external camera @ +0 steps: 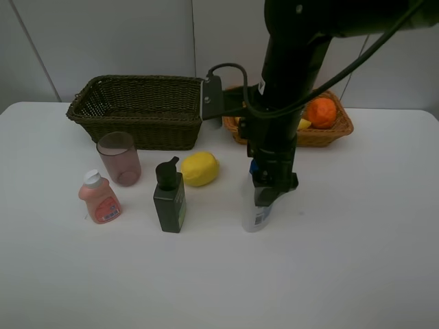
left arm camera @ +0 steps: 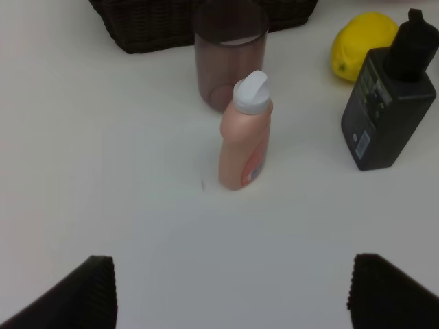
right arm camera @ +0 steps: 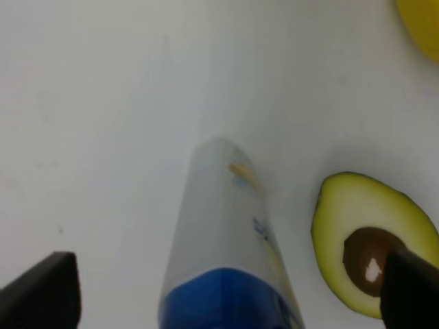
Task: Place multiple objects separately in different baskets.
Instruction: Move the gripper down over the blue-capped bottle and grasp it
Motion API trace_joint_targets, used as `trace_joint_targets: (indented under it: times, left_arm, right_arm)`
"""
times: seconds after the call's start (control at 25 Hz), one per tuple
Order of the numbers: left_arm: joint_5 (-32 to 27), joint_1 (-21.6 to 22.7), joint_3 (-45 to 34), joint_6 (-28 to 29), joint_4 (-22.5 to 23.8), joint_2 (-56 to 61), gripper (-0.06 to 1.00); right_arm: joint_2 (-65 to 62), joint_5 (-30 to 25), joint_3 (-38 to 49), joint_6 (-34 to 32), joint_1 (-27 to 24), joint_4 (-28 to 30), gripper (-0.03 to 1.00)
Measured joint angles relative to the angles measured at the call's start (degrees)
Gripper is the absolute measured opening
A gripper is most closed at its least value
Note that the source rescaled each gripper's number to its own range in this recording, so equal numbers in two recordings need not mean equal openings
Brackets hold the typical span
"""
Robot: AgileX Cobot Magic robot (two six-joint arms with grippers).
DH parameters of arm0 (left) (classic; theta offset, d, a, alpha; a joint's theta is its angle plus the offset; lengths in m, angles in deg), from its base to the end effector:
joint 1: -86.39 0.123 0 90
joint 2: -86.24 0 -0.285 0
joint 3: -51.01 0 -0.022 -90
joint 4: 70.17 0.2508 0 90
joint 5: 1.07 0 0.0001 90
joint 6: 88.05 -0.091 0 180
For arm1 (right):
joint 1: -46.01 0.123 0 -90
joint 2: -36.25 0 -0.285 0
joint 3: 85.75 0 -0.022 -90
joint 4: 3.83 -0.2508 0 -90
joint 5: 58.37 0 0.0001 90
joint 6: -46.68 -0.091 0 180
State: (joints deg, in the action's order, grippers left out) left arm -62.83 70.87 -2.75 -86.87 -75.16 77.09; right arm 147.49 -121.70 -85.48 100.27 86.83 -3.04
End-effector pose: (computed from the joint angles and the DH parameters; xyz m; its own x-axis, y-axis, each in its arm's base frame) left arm 0.0044 -0.0085 0.2505 -0.5661 0.0932 -0.8191 0.2931 0.9514 -0.0943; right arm 0.2677 0.2297 0.2265 0.0842 -0.9955 -0.0430 -0.9935 -0.0805 -0.0800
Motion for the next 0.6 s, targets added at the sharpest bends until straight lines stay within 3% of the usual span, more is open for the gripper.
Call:
trace_joint_targets:
  times: [0.16, 0.28, 0.52, 0.6]
  left_arm:
    - [0.00, 0.00, 0.00, 0.00, 0.00, 0.00, 0.90]
    - [0.00, 0.00, 0.00, 0.00, 0.00, 0.00, 0.90]
    - [0.00, 0.00, 0.00, 0.00, 0.00, 0.00, 0.90]
    - [0.00, 0.00, 0.00, 0.00, 0.00, 0.00, 0.90]
  right_arm:
    - [0.00, 0.00, 0.00, 0.66, 0.00, 0.00, 0.77]
    - [0.00, 0.00, 0.00, 0.66, 0.00, 0.41, 0.63]
    - [0.00, -1.44, 0.00, 0.83, 0.00, 1.32, 0.19]
    - [0.00, -1.65, 0.00, 0.83, 0.00, 1.34, 0.11]
